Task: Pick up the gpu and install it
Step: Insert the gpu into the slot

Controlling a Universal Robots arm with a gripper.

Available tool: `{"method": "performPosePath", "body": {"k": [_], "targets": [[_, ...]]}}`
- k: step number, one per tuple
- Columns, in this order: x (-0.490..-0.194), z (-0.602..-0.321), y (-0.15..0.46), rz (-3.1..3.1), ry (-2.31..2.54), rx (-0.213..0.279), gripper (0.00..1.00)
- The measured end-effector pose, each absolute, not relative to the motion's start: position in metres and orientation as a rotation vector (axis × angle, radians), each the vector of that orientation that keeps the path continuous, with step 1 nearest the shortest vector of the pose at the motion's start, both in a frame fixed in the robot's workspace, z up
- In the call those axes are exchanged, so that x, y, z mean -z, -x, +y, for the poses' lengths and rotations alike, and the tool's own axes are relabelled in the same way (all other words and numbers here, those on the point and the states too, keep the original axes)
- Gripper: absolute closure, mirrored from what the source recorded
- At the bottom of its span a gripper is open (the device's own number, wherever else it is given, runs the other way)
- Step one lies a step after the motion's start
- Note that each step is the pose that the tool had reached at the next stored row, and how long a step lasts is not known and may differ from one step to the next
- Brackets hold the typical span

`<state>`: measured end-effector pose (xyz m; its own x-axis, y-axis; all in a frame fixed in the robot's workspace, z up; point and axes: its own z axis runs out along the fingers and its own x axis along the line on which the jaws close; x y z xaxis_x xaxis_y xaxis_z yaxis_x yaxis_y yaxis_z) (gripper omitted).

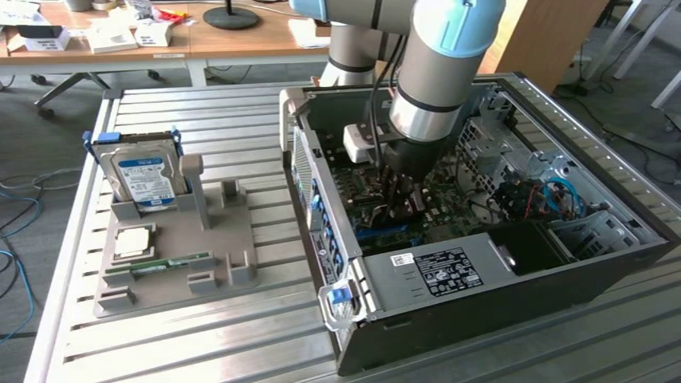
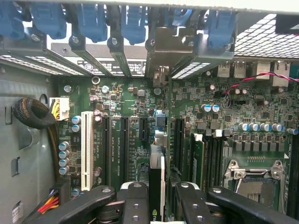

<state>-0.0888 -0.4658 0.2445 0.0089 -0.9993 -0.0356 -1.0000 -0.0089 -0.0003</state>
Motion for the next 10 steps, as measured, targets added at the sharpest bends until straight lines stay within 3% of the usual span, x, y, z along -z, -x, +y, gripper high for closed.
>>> {"method": "performPosePath", "body": {"k": [10], "targets": [[-0.2431, -0.4658, 0.088, 2.193, 2.213, -0.039, 0.73]]}}
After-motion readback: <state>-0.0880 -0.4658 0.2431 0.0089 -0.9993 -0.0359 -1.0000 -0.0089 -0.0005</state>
